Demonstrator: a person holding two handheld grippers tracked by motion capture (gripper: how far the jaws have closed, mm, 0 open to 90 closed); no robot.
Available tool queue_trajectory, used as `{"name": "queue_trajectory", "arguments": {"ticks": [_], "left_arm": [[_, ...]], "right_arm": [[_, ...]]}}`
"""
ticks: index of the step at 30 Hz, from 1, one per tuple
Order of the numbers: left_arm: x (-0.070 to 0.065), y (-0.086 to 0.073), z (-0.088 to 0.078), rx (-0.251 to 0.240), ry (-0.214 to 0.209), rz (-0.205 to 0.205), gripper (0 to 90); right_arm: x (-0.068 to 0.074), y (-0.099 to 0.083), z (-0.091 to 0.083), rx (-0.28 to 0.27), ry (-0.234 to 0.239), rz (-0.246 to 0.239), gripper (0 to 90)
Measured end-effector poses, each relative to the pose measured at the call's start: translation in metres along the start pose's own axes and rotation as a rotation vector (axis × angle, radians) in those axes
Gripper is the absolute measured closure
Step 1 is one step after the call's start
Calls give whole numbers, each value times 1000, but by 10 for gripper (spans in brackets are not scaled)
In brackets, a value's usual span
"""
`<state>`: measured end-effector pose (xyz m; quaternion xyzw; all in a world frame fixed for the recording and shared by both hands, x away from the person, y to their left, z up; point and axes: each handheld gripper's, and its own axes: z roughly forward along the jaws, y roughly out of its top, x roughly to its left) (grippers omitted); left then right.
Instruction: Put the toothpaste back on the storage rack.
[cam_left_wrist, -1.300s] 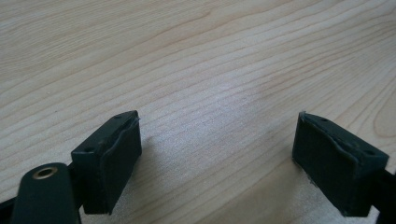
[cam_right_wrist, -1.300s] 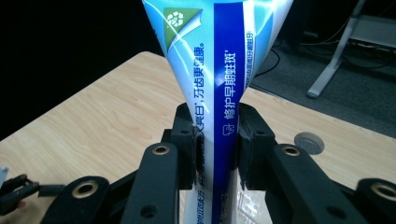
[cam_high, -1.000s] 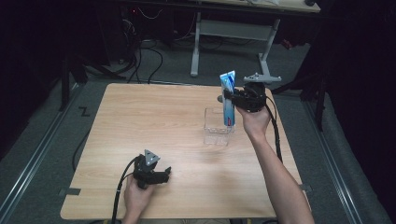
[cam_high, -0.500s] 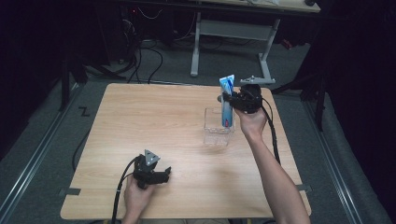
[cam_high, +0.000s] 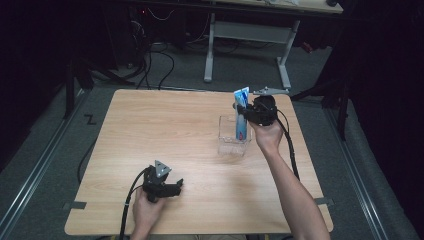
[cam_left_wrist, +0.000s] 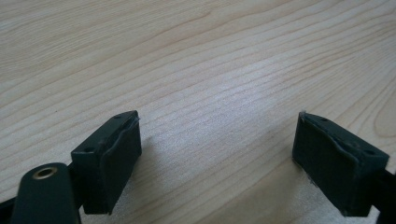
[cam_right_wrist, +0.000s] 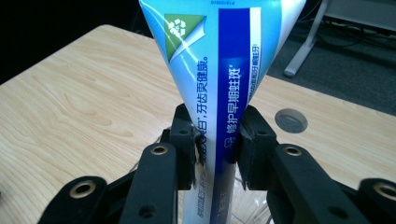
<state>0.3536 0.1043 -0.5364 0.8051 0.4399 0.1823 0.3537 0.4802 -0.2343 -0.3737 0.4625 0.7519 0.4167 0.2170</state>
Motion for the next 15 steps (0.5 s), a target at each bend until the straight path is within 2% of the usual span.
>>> {"name": "queue_trajectory", "arguments": {"ticks": [15], "left_arm": [[0, 0, 0, -1, 0, -1, 159]], "right_arm": [[-2, -16, 4, 25, -1, 11, 708]]}}
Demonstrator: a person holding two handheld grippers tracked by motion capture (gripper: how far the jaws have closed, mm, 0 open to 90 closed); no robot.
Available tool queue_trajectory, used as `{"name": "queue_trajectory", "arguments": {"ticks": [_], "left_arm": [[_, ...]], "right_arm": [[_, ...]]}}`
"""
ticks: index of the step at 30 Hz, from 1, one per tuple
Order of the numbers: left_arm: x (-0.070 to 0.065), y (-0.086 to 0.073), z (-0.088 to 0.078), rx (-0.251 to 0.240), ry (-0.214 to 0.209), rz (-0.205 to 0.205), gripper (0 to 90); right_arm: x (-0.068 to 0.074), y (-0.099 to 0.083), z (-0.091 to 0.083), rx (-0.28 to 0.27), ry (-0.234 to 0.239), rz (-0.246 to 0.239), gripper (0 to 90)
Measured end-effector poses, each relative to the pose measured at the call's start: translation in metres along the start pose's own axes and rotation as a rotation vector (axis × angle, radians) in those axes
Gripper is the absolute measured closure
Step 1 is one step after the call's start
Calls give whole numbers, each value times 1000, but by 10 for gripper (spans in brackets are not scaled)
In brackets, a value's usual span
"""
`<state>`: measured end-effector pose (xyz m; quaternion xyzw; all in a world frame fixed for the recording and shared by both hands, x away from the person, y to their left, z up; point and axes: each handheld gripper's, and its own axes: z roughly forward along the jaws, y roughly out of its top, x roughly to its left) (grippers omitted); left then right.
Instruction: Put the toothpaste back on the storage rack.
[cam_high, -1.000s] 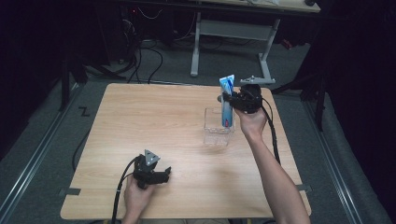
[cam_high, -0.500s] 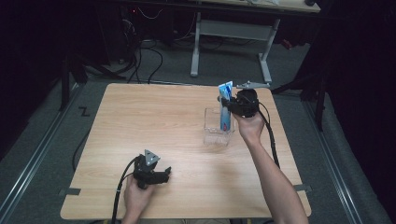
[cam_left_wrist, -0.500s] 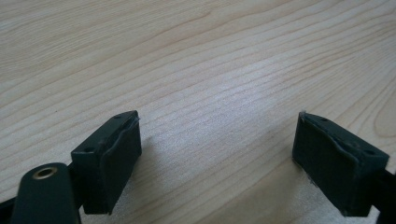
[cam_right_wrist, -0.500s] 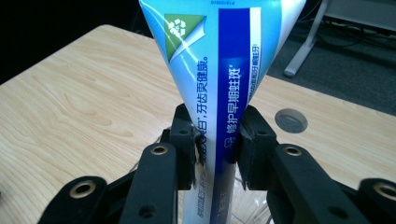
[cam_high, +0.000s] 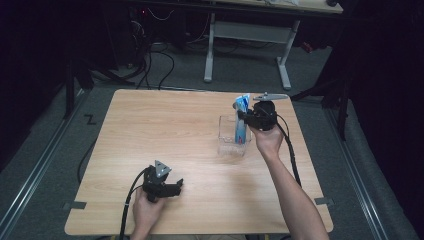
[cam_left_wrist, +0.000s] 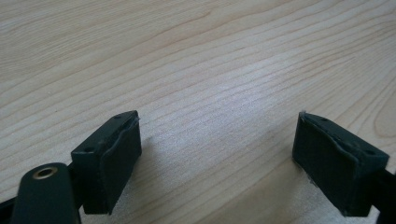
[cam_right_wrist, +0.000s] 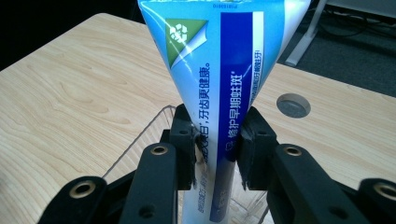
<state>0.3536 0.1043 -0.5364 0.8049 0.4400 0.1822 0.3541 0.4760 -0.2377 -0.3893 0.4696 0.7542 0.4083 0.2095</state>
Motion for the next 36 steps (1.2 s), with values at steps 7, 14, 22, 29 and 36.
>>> {"name": "queue_trajectory", "arguments": {"ticks": [7, 14, 22, 29, 36], "left_arm": [[0, 0, 0, 0, 0, 0, 159], [0, 0, 0, 0, 0, -1, 159], [0, 0, 0, 0, 0, -1, 160], [0, 0, 0, 0, 0, -1, 160], [0, 0, 0, 0, 0, 0, 160]], "right_arm": [[-3, -9, 1, 13, 2, 15, 707], [-4, -13, 3, 28, 7, 23, 705], [1, -14, 8, 56, 23, 15, 705], [-2, -16, 10, 73, 38, 36, 699], [-3, -14, 4, 64, 17, 34, 668]]}}
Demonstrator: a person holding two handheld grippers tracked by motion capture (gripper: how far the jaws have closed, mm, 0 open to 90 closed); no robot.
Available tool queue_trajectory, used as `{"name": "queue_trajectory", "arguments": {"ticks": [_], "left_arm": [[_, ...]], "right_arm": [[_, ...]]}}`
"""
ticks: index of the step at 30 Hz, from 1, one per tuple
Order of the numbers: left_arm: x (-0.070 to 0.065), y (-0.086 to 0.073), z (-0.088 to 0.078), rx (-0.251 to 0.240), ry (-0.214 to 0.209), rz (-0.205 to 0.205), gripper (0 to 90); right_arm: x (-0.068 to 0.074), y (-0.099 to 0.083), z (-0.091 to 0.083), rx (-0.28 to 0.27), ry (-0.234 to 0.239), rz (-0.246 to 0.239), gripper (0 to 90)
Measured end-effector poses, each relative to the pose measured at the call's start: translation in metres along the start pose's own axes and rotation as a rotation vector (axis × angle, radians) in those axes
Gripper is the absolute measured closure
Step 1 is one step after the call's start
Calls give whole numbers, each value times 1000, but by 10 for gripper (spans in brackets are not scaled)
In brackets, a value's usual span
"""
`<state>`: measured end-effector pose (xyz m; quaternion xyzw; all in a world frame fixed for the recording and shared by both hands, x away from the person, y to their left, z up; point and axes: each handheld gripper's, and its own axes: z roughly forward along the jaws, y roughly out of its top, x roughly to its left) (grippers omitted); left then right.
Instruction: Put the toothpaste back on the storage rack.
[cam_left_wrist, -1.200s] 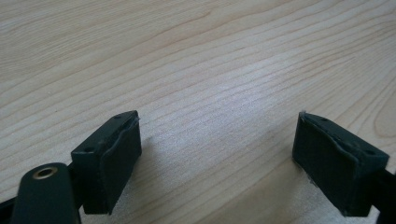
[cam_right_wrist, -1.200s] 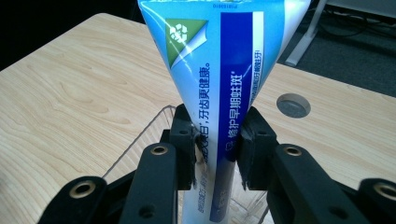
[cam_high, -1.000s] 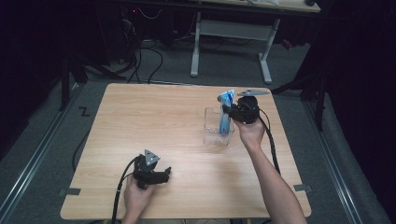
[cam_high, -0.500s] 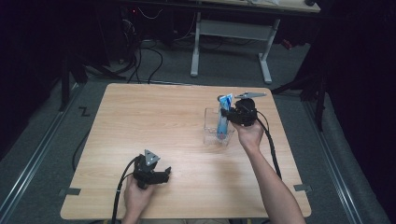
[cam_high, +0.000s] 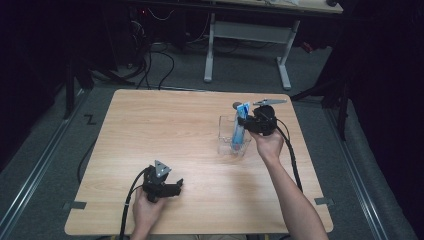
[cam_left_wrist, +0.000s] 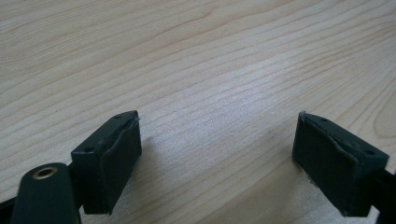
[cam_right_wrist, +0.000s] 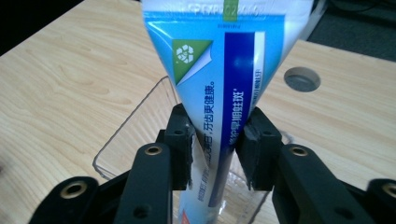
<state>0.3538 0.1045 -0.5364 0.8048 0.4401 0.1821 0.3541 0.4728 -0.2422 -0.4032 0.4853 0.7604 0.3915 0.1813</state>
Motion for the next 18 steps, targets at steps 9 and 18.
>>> {"name": "queue_trajectory", "arguments": {"ticks": [9, 18], "left_arm": [[0, 0, 0, 0, 1, -1, 160], [0, 0, 0, 0, 1, -1, 160]], "right_arm": [[-2, -1, -2, 10, -31, -26, 702], [-5, -1, 1, 18, -36, -7, 714]]}}
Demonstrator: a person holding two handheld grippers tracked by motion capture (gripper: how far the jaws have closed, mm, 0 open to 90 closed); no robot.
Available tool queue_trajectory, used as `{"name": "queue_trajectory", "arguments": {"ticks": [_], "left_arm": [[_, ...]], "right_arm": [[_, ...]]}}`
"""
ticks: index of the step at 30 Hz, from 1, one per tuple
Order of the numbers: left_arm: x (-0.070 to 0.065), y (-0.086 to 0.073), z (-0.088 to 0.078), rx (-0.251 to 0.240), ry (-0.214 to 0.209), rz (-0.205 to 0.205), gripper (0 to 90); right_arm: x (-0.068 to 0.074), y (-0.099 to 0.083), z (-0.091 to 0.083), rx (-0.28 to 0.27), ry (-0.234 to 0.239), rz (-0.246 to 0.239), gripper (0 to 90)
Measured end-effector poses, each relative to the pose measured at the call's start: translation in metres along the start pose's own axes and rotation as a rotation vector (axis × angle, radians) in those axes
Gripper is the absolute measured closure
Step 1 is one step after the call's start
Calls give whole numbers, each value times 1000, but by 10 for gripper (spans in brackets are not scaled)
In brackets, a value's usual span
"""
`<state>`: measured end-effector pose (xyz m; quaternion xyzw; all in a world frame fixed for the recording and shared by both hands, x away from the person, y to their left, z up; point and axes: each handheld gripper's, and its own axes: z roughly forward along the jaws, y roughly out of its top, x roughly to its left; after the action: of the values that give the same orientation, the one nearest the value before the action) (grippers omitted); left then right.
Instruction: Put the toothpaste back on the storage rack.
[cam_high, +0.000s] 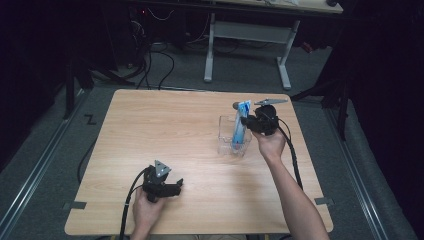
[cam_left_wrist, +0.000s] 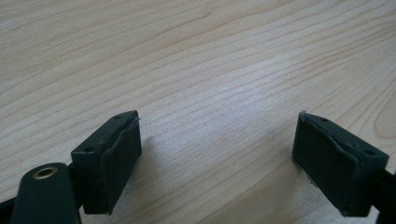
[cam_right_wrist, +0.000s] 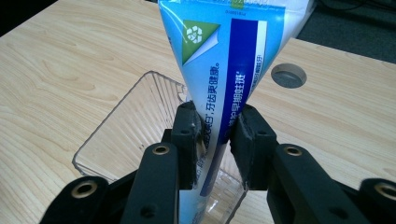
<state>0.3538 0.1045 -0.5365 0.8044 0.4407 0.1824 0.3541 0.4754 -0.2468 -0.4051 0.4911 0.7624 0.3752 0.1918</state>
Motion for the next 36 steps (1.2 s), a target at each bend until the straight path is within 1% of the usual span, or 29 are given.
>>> {"name": "queue_trajectory", "arguments": {"ticks": [4, 16, 20, 24, 28, 30, 35, 36], "left_arm": [[0, 0, 0, 0, 0, 0, 160], [0, 0, 0, 0, 0, 0, 160], [0, 0, 0, 0, 0, 0, 160], [0, 0, 0, 0, 0, 0, 160], [0, 0, 0, 0, 0, 0, 160], [0, 0, 0, 0, 0, 0, 160], [0, 0, 0, 0, 0, 0, 160], [0, 0, 0, 0, 0, 0, 160]], "right_arm": [[-2, -1, 1, 0, -1, 6, 717], [-1, 0, 2, 5, -12, -7, 710], [-1, -2, 2, 7, -33, -9, 668], [-2, -3, 1, 6, -38, -12, 668], [-1, -3, 0, 11, -57, -27, 647], [-2, -3, 0, 11, -56, -24, 627], [-4, -4, -3, 4, -29, 16, 558], [-5, -4, -3, 0, -27, 18, 548]]}}
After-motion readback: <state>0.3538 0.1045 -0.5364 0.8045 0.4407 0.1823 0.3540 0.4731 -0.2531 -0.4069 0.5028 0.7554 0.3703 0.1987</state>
